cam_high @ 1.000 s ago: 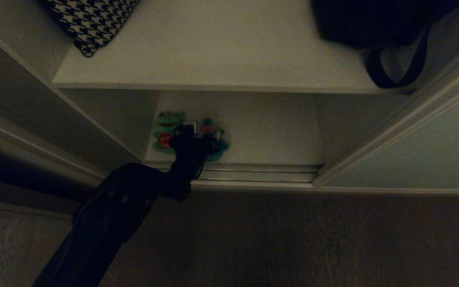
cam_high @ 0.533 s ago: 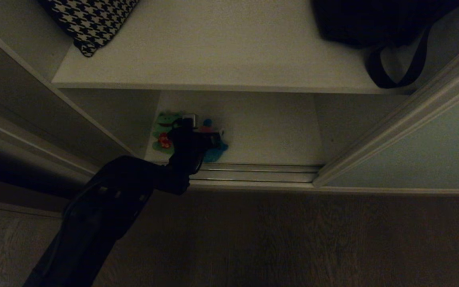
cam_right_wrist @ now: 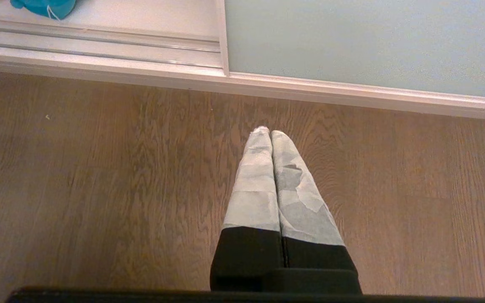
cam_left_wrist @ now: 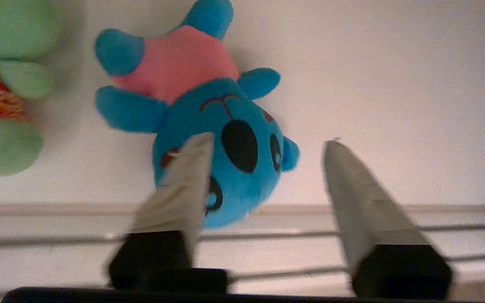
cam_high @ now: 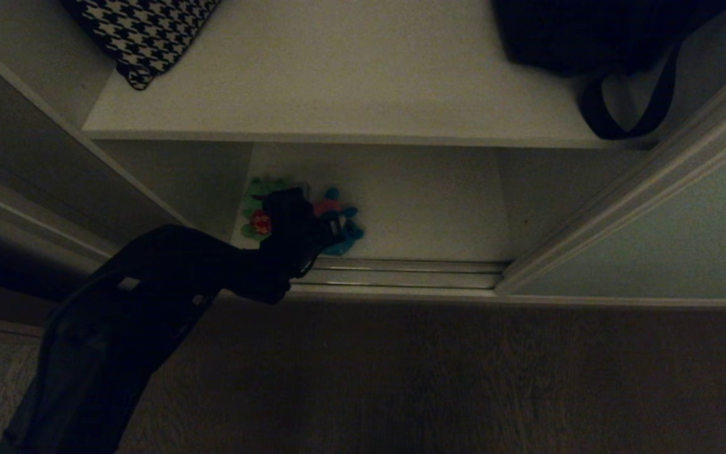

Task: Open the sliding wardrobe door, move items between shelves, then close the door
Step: Place the blue doll on the lower shelf

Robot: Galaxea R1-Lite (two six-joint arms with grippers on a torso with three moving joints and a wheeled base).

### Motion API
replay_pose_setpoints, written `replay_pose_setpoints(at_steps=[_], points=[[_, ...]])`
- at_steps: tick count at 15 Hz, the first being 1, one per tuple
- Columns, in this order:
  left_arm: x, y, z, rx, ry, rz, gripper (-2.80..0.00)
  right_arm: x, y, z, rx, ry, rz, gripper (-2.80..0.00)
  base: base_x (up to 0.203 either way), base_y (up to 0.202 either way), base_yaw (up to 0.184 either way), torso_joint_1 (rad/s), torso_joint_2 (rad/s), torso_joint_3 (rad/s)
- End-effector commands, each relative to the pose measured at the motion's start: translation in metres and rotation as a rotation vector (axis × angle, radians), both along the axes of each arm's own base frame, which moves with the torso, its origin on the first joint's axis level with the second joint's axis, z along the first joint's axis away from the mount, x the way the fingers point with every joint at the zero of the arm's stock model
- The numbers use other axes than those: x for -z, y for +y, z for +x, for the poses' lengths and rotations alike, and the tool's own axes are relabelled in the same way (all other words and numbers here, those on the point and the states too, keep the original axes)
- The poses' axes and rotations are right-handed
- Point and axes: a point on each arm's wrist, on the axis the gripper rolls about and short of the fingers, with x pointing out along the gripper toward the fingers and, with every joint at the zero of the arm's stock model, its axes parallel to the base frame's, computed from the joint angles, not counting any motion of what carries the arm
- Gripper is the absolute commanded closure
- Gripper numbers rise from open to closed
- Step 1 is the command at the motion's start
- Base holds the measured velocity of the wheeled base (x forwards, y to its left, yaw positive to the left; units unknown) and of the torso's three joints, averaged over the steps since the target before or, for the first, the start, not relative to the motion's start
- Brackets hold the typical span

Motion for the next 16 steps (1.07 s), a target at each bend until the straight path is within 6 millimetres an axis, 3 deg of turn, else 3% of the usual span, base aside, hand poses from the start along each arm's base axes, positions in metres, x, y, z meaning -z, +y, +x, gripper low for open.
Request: replay_pose_setpoints(at_steps=[1,5,11,16], points=[[-0.025,0.003,-0.012,0.000,0.003,-0.005,0.00,0.000,0.000,0.000,0.000,-0.002,0.001,0.00,0.000,0.000,0.000,0.000,0.00,0.000],[-0.013,0.005,-0.031,0.015,0.265,0.087,0.00,0.000,0.000,0.000,-0.001,-0.001,0.000,0.00,0.000,0.000,0.000,0.000,0.00,0.000],[0.042,-0.001,-0.015,0.053,0.442,0.215,0.00,0.000,0.000,0.000,-0.001,-0.001,0.000,0.00,0.000,0.000,0.000,0.000,0.00,0.000],[0.069,0.003,0.019,0.031,0.397,0.238,0.00,0.000,0.000,0.000,0.000,-0.002,0.000,0.00,0.000,0.000,0.000,0.000,0.00,0.000]])
